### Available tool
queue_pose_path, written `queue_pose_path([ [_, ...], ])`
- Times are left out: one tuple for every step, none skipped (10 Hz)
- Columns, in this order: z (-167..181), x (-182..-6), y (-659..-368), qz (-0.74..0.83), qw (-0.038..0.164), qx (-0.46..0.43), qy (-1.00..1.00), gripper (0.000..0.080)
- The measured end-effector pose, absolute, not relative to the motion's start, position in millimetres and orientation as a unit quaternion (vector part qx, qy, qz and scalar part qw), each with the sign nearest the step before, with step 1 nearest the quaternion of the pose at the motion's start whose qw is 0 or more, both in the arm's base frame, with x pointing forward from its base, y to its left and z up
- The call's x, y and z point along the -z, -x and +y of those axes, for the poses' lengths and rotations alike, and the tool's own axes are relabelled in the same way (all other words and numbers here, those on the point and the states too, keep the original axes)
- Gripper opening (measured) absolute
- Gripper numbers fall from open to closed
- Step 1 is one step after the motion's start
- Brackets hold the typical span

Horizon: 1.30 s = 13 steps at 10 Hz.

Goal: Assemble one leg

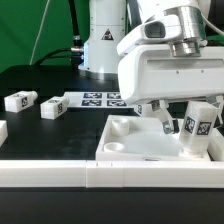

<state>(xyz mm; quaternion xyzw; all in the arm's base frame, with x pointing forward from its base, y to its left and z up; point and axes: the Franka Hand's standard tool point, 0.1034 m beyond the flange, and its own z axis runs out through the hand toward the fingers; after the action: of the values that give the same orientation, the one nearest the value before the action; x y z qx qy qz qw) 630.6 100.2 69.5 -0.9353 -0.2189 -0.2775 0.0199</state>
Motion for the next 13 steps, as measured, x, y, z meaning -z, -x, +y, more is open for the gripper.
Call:
queue_pose_path([
  [99,-82.6,-634,-0.222,0.019,0.275,0.935,0.0649],
  [97,-94.0,-637,-0.222,0.017,0.279,0.934,0.0649],
  [96,-95.3,-638,-0.222,0.017,0.280,0.934,0.0649],
  [98,-91.6,-636,-0.221,0.020,0.273,0.936,0.0649],
  [103,-91.2,-635,-0.225,0.026,0.258,0.939,0.0649],
  [104,-90.6,-635,-0.222,0.029,0.250,0.942,0.0649],
  [110,-86.3,-634,-0.210,0.046,0.201,0.956,0.0649],
  [116,-90.4,-639,-0.207,0.054,0.160,0.964,0.0649],
  [115,-91.3,-641,-0.210,0.055,0.132,0.967,0.0649],
  [115,-90.0,-636,-0.215,0.060,0.079,0.972,0.0649],
  [113,-90.4,-639,-0.223,0.061,0.040,0.972,0.0649],
  [109,-89.3,-641,-0.224,0.063,0.021,0.972,0.0649],
  [104,-87.3,-632,-0.231,0.064,-0.031,0.970,0.0649],
])
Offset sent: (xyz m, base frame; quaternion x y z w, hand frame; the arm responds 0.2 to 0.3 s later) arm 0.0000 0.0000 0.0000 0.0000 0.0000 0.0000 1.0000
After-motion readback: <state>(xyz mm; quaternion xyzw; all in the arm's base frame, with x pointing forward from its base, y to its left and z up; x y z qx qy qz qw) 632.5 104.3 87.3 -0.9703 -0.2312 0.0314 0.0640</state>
